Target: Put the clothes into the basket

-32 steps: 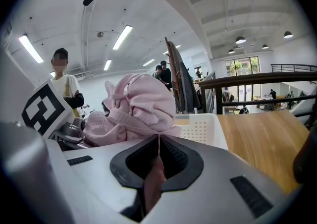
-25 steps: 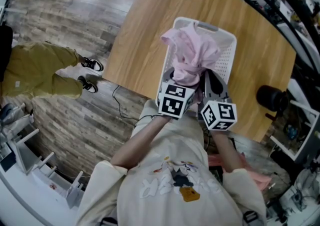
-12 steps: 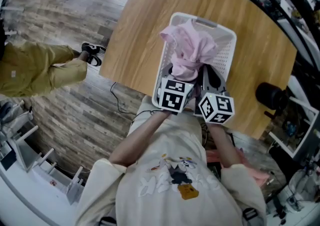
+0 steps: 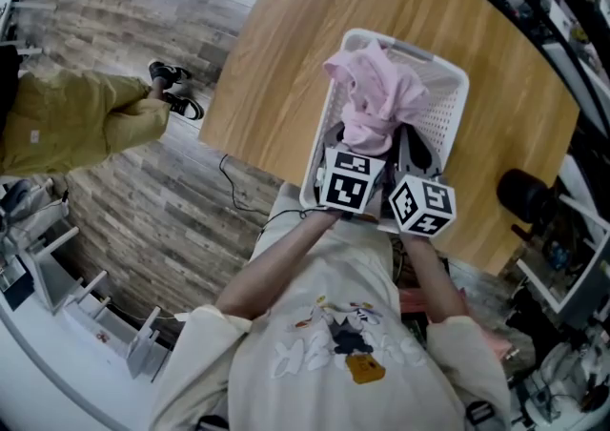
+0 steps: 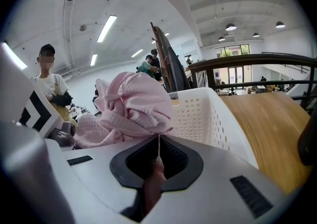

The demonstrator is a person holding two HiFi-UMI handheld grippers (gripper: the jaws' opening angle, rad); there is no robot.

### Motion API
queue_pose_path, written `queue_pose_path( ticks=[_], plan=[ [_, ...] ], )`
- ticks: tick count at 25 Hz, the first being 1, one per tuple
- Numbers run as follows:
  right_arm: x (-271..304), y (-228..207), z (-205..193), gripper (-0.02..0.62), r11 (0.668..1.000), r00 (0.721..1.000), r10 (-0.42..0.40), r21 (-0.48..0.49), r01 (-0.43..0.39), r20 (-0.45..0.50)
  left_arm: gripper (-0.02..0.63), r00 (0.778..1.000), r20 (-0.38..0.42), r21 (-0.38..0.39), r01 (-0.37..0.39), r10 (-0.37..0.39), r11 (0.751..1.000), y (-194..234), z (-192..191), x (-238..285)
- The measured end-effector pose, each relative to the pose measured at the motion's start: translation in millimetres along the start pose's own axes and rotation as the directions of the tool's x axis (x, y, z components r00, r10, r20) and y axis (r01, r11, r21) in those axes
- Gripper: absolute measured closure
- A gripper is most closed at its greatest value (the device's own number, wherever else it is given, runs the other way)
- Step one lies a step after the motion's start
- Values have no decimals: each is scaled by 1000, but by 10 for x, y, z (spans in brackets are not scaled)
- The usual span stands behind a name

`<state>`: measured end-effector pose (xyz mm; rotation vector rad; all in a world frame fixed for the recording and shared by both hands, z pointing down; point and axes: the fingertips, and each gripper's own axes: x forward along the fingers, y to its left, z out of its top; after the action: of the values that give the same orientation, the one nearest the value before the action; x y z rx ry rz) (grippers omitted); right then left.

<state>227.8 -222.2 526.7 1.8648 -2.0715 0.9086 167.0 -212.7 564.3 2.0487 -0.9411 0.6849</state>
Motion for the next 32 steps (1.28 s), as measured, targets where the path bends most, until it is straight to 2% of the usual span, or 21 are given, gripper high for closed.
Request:
queue_pose_path(
  ticks=[16,23,32],
  plan=[
    [270,-117,-301,571,996,993,9,89,1,-118,236,994,-96,-90,-61,52,994,216,-252,324],
    [338,-164,-370,571,994,990,3,105,12,-143,227,985,-157,-154,-97,72,983,325,-374,474],
    [364,-168,-447,571,993,986,10,121,10,-166,228,988,-123,-172,-118,98,978,373,-372,504]
  ],
)
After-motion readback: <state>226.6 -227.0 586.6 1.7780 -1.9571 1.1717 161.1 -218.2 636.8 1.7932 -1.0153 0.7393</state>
